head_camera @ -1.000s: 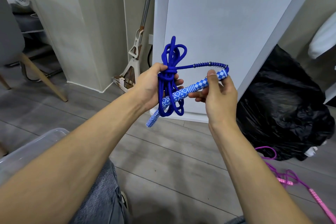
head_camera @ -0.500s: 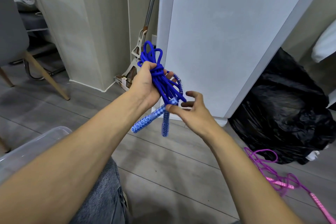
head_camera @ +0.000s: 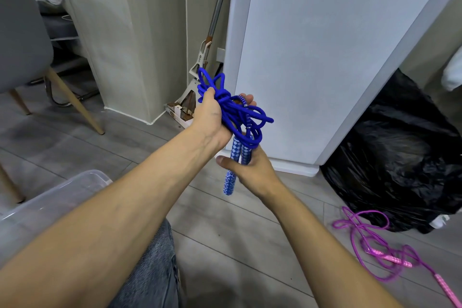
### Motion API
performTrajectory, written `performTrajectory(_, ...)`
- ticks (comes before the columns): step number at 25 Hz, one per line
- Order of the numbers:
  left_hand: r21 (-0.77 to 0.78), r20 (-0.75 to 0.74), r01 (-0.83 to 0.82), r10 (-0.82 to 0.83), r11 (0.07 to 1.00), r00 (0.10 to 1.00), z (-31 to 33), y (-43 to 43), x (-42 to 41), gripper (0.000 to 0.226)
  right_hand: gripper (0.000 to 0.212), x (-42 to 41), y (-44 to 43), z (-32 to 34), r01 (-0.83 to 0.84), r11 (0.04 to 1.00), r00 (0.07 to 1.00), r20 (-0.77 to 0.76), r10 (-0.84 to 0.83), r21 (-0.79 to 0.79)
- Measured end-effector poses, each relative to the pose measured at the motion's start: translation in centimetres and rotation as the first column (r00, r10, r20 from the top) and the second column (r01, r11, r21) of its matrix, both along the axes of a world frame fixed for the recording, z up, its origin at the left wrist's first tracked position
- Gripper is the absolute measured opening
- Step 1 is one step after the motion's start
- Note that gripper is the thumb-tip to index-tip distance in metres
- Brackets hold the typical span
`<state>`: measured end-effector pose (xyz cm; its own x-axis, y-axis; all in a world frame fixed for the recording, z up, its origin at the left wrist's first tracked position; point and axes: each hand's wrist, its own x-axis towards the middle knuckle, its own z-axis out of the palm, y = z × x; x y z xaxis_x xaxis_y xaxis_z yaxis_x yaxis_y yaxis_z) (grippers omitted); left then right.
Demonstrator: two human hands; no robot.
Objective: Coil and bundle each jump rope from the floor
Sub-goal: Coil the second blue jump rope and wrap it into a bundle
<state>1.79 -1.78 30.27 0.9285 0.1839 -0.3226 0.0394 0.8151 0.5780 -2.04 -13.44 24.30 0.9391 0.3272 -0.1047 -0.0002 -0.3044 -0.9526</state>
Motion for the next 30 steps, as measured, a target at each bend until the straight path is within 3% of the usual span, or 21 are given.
performTrajectory(2,0.006,-0.031,-0.012,0.012,1.0,0.999,0.1,-0.3,-0.2,0.059,0.022,-0.5,0.4,0.2,-0.062,0.998,0.998,0.017,0.062,-0.009)
performTrajectory(4,-0.009,-0.065,-0.072,0.072,0.997,0.995,0.3,0.4,0.0,0.057,0.026,-1.0,0.6,0.0,-0.088,0.996,0.996,0.022,0.088,-0.001)
performTrajectory(7,0.006,-0.155,-0.268,0.265,0.963,0.952,-0.9,2.5,1.5,0.043,0.026,-0.8,0.2,0.0,-0.147,0.961,0.986,0.044,0.162,-0.235)
performTrajectory(12,0.211,-0.311,-0.391,0.441,0.896,0.842,-4.8,6.1,3.8,0.03,0.021,-1.0,-1.2,0.1,-0.148,0.722,0.963,0.068,0.261,-0.676)
performTrajectory(18,0.367,-0.294,-0.374,0.488,0.852,0.822,-6.2,7.1,3.9,0.026,0.017,-1.1,-2.4,0.2,-0.152,0.578,0.936,0.071,0.345,-0.802)
performTrajectory(23,0.501,-0.092,-0.25,0.338,0.828,0.937,-6.7,7.9,4.1,0.035,0.02,0.9,-6.1,0.7,-0.223,0.417,0.961,-0.128,0.244,-0.881)
performTrajectory(27,0.616,-0.1,-0.024,0.108,0.788,0.989,-5.8,5.9,3.8,0.024,0.018,1.9,-7.7,1.4,0.027,0.302,0.975,0.091,0.201,-0.953)
performTrajectory(29,0.668,-0.126,0.105,-0.027,0.737,0.992,-5.1,5.0,3.5,0.024,0.018,1.8,-7.8,1.7,0.165,0.344,0.943,0.25,0.22,-0.925)
performTrajectory(30,0.751,-0.136,0.17,-0.103,0.638,0.985,-5.0,4.7,3.2,0.026,0.021,1.9,-7.9,1.7,0.225,0.376,0.915,0.327,0.237,-0.899)
